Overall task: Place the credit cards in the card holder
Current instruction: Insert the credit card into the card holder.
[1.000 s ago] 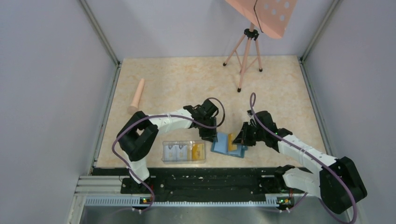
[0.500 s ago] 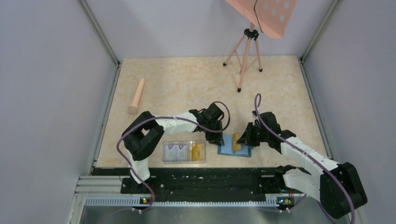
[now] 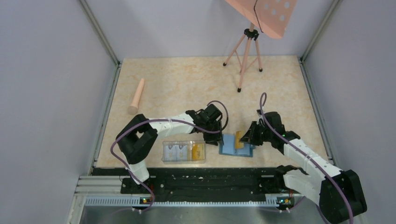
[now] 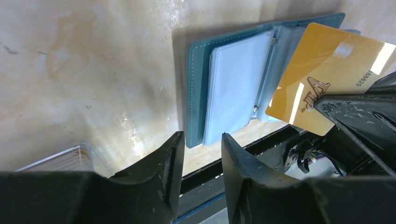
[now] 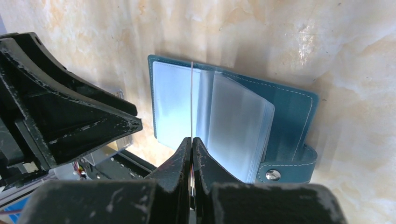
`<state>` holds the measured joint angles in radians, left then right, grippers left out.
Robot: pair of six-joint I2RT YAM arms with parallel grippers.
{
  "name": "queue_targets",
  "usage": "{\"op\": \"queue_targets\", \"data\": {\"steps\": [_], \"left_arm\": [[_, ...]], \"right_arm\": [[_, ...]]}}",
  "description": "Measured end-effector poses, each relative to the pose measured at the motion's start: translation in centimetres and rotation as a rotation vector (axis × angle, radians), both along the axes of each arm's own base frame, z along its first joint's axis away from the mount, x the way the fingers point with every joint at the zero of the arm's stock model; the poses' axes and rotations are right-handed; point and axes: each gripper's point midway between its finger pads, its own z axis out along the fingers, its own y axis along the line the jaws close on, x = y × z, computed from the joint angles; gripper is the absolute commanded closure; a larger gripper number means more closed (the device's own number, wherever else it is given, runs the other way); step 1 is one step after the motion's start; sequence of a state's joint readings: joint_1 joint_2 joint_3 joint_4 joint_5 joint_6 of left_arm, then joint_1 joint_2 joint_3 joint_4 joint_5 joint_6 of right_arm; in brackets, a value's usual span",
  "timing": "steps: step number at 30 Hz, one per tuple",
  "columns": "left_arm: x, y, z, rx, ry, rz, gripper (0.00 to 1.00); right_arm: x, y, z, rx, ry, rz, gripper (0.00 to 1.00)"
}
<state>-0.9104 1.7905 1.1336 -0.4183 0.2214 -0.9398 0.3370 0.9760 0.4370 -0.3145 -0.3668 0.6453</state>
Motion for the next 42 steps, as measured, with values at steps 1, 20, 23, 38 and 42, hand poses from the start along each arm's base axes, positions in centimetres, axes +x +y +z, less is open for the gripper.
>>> {"op": "queue_targets", "data": {"steps": [1,20,23,38,42], "left_arm": [[0.0,0.2,0.2,0.003,-0.005,0.002,0.63],[-0.9,1.1,-2.3,0.066,0.039,-0.027,1.0],[-1.1,1.2,-2.6,0.07,0.047,-0.03,1.0],[-1.1,1.2,-2.6,0.07,0.047,-0.033,1.0],[-1.1,1.2,-2.6,0.07,0.046,-0.034,1.0]], "right_arm": [[0.0,0.0,0.0,0.002,-0.002,0.0,1.0],[-2.1,0.9,-2.4,0.063,0.082,0.054,1.0],[-2.1,1.0,-2.3,0.071,0.08,0.06,1.0],[-2.3,1.2,-2.8,0.075,0.107,0.072,1.0],[-2.2,1.6,-2.8,0.095,0.105,0.087,1.0]]}}
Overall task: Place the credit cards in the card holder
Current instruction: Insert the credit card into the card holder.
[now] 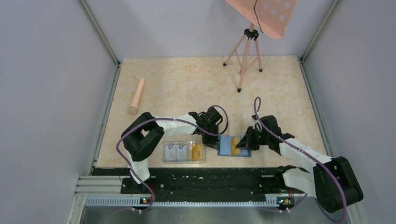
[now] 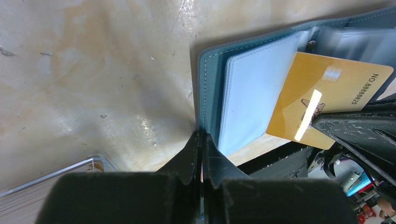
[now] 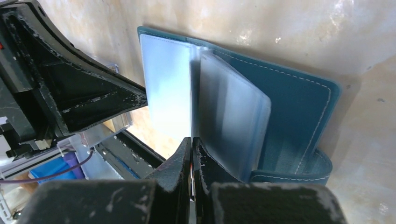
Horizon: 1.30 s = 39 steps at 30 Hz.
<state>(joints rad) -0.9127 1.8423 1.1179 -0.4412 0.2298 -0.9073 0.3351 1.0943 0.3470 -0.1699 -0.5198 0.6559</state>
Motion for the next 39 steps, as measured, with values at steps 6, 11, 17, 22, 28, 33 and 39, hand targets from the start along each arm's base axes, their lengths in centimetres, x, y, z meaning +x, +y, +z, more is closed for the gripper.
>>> {"op": "queue_targets", "data": {"steps": [6,11,17,22,28,33,39], "left_arm": [[0.0,0.0,0.0,0.0,0.001,-0.004,1.0],[-0.1,0.0,-0.1,-0.001,0.001,-0.009,1.0],[-0.1,0.0,-0.1,-0.001,0.001,-0.013,1.0],[-0.2,0.0,-0.1,0.0,0.004,-0.014,1.0],[-0.2,0.1,-0.1,0.0,0.005,-0.015,1.0],[-0.2,0.1,-0.1,0.001,0.006,-0.015,1.0],[-0.3,0.1,-0.2,0.005,0.011,-0.02,1.0]], "right_arm": [[0.5,0.3,0.4,0.019,-0.031,0.005,1.0],[0.5,0.4,0.1,0.029,-0.047,0.006,1.0],[0.7,0.6,-0.2,0.05,-0.045,0.003,1.0],[0.8,0.8,-0.4,0.061,-0.037,0.003,1.0],[0.8,1.1,-1.0,0.07,-0.012,0.014,0.97],[0.8,1.2,-1.2,0.072,-0.009,0.018,0.83],[0.2,0.8,-1.4,0.044,0.029,0.016,0.59]]}}
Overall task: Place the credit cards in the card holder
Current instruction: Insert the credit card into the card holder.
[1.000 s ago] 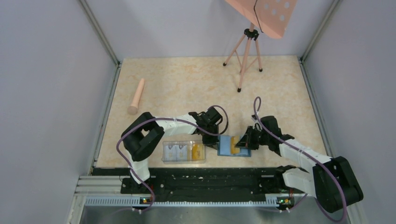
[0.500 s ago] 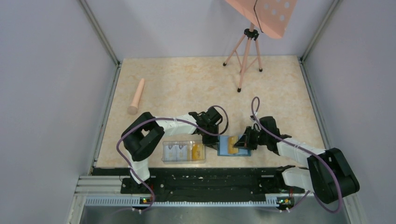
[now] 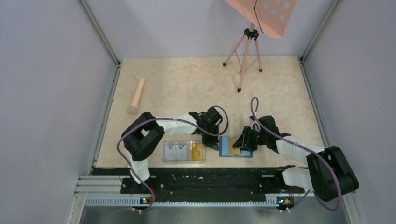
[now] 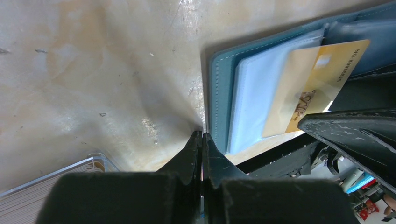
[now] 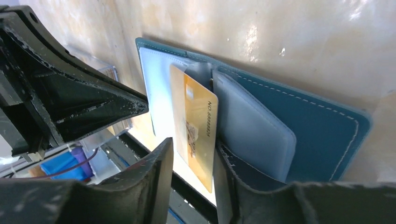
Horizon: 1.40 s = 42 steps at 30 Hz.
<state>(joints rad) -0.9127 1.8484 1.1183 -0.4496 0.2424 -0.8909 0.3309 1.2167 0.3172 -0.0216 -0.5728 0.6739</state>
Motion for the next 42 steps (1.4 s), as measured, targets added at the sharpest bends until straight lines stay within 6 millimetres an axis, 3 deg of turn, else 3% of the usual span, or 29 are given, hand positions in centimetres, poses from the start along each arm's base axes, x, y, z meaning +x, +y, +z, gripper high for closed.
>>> {"op": "queue_targets", "data": {"steps": [7,14,20,26,31,42], "left_arm": [[0.0,0.0,0.0,0.002,0.0,-0.002,1.0],[0.0,0.0,0.0,0.005,0.002,-0.004,1.0],[0.0,0.0,0.0,0.009,0.005,-0.004,1.0],[0.0,0.0,0.0,0.009,0.006,-0.004,1.0],[-0.1,0.0,0.0,0.009,0.008,-0.005,1.0],[-0.2,-0.2,0.0,0.019,0.02,-0.011,1.0]], "right_arm": [[0.4,-0.4,1.1,-0.052,-0.004,-0.001,0.33],[0.3,0.1,1.6,-0.114,-0.016,0.033,0.24],[-0.1,0.5,1.6,-0.199,-0.03,0.073,0.22],[-0.6,0.2,1.7,-0.244,-0.03,0.096,0.31],[-0.7,0.2,2.3,-0.241,-0.046,0.101,0.56],[-0.8,0.3,1.7,-0.248,-0.024,0.107,0.62]]}}
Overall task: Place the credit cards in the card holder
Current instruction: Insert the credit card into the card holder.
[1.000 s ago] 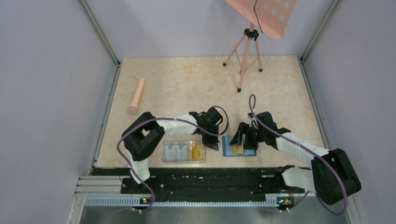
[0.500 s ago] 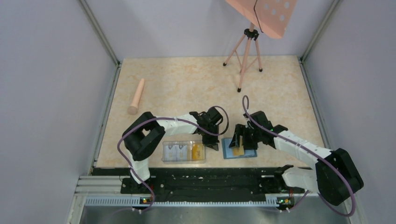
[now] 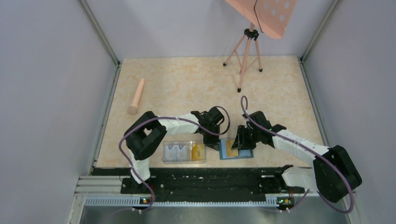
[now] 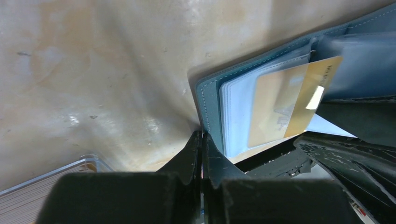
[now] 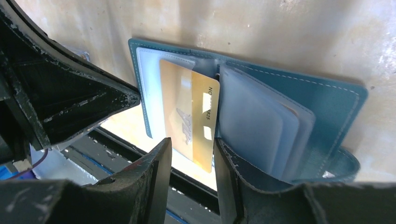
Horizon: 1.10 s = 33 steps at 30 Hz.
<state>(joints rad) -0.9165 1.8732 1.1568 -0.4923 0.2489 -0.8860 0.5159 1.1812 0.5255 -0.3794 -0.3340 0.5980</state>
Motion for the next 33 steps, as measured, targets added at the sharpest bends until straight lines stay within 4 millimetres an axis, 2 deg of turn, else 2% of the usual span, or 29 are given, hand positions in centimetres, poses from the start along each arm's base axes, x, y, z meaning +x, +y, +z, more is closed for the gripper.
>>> {"op": "queue_targets", "data": {"steps": [5,9,11,16,19,22,24,25,29,33], "left_arm": [[-0.2,-0.7,0.0,-0.011,0.007,-0.015,1.0],[-0.3,-0.8,0.0,-0.014,0.007,-0.021,1.0],[-0.3,-0.8,0.0,-0.013,0.007,-0.021,1.0],[-0.3,-0.8,0.0,-0.01,0.008,-0.024,1.0],[-0.4,-0.7,0.0,-0.006,0.009,-0.029,1.0],[-0.4,-0.7,0.0,-0.003,0.006,-0.034,1.0],[-0.3,-0.6,0.0,0.004,0.0,-0.036,0.99],[-0.2,-0.6,0.0,0.008,-0.004,-0.036,0.96],[0.3,-0.4,0.3,0.027,-0.06,-0.047,0.71],[1.1,-0.3,2.8,0.01,-0.159,-0.048,0.62]], "right_arm": [[-0.1,0.5,-0.6,0.006,0.021,0.012,0.62],[0.0,1.0,-0.6,0.024,0.024,0.018,0.66],[0.0,1.1,-0.6,0.028,0.022,0.021,0.71],[-0.1,1.3,-0.5,0.033,0.025,0.02,0.91],[-0.1,1.3,-0.5,0.034,0.028,0.016,0.91],[-0.1,1.3,-0.5,0.033,0.029,0.015,0.87],[-0.2,1.2,-0.6,0.029,0.031,0.014,0.77],[-0.2,1.2,-0.6,0.026,0.034,0.012,0.72],[-0.5,0.9,-0.8,0.009,0.044,0.009,0.52],[-0.4,0.6,-0.3,-0.002,0.031,0.003,0.39]]}}
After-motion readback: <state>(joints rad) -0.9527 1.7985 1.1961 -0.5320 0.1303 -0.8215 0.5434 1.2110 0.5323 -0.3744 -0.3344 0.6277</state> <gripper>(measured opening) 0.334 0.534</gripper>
